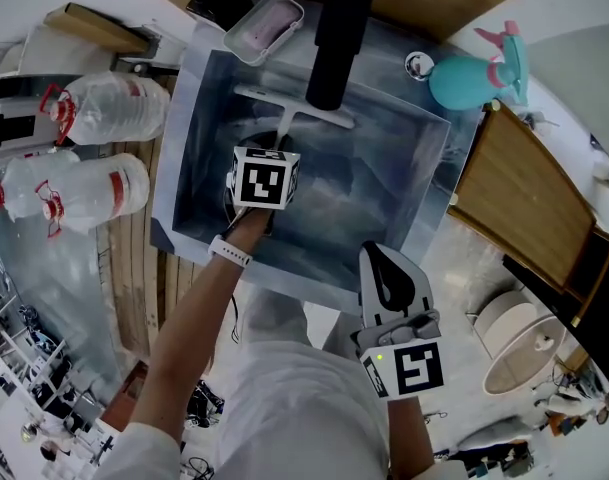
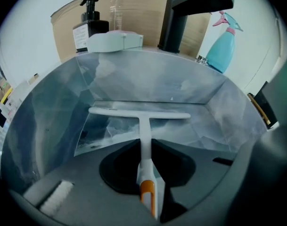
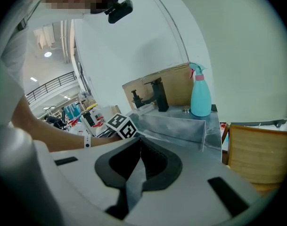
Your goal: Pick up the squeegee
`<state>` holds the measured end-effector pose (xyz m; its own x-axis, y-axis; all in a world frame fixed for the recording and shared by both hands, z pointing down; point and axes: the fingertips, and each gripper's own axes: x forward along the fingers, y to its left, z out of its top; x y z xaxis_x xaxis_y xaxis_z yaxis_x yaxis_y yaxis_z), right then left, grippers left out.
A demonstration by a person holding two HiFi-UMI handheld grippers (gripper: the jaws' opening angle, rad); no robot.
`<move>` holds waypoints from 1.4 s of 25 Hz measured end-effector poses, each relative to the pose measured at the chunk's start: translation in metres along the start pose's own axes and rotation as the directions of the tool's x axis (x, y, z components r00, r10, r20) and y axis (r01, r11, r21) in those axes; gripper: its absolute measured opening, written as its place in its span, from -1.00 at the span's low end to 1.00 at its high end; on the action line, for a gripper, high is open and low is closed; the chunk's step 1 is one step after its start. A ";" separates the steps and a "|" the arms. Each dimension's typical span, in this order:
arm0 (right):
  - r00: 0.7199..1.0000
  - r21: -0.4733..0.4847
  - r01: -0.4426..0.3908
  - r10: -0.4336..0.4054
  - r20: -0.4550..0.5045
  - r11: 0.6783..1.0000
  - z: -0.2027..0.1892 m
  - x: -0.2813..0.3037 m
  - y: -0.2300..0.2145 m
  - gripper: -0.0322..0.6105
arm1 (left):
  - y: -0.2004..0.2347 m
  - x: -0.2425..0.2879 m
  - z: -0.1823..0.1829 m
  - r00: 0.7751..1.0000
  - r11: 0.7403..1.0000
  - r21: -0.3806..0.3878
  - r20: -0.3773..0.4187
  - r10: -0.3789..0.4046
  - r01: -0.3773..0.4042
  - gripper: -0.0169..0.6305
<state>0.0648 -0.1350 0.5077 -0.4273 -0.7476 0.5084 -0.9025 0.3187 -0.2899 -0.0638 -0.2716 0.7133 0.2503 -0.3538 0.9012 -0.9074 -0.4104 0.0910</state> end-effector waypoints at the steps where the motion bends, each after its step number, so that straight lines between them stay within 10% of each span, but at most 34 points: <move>1: 1.000 -0.005 -0.002 0.002 0.004 1.000 0.002 -0.002 0.000 -0.88 | -0.001 -0.005 0.002 1.000 1.000 0.000 0.006 0.000 0.000 -0.74; 22: 0.991 -0.191 -0.077 0.097 0.094 0.978 0.054 -0.093 0.006 -0.88 | -0.036 -0.197 0.024 0.968 0.990 -0.133 0.238 0.078 -0.047 -0.74; 35: 0.970 -0.234 -0.070 0.121 0.211 0.970 0.100 -0.151 0.010 -0.88 | -0.081 -0.362 0.002 0.843 0.976 -0.199 0.508 0.177 -0.085 -0.74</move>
<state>0.1260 -0.0771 0.3475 -0.5123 -0.8094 0.2871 -0.8579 0.4980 -0.1268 -0.0806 -0.1120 0.3787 0.2219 -0.7980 0.5603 -0.9744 -0.2031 0.0966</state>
